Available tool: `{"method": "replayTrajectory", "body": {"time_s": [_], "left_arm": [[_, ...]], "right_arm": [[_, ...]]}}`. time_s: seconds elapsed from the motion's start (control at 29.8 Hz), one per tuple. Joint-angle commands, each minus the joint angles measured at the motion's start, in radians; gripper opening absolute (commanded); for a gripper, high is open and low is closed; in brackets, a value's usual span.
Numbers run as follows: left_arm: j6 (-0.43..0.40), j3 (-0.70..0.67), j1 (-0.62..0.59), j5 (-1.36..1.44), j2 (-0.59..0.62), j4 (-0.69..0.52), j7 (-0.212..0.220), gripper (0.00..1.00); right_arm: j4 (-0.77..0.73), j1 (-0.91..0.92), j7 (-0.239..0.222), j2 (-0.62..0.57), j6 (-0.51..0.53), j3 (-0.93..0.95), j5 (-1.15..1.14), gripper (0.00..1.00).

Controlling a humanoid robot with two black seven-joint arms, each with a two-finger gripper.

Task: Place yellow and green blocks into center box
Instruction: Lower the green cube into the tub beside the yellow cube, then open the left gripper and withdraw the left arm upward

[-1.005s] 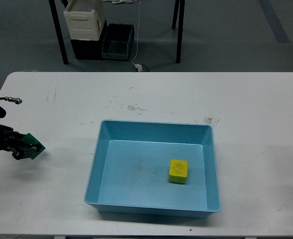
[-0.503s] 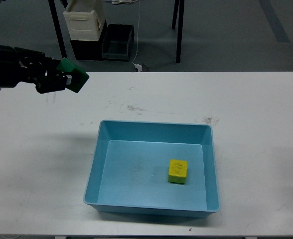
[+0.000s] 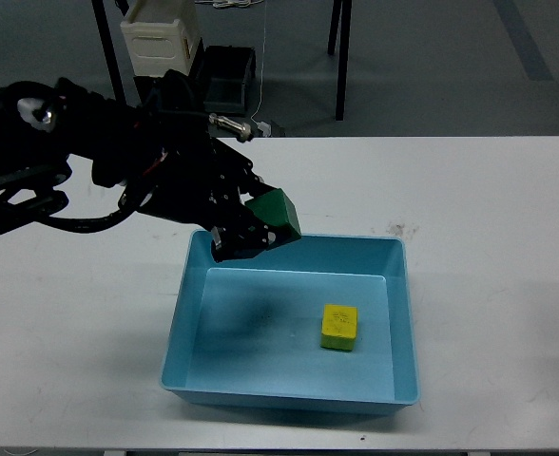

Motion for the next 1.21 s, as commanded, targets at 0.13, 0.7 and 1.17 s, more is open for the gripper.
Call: {"method": "replayTrajectory", "body": {"time_s": [0.13,0.7,1.17], "left_arm": [[0.000,0.149,-0.030,0.011,-0.138,0.032,0.000,0.31],[0.000,0.212,0.037,0.066,-0.215,0.198,0.000,0.60],[0.000,-0.038,0.062,-0.313,-0.147,0.199,0.000,0.99]], "right_arm": [[-0.001,0.000,0.000,0.000,-0.008,0.003,0.000,1.00],[-0.001,0.000,0.000,0.000,-0.022,0.003,0.000,1.00],[0.013,0.020,0.000,0.000,-0.014,-0.017,0.003,1.00]]}}
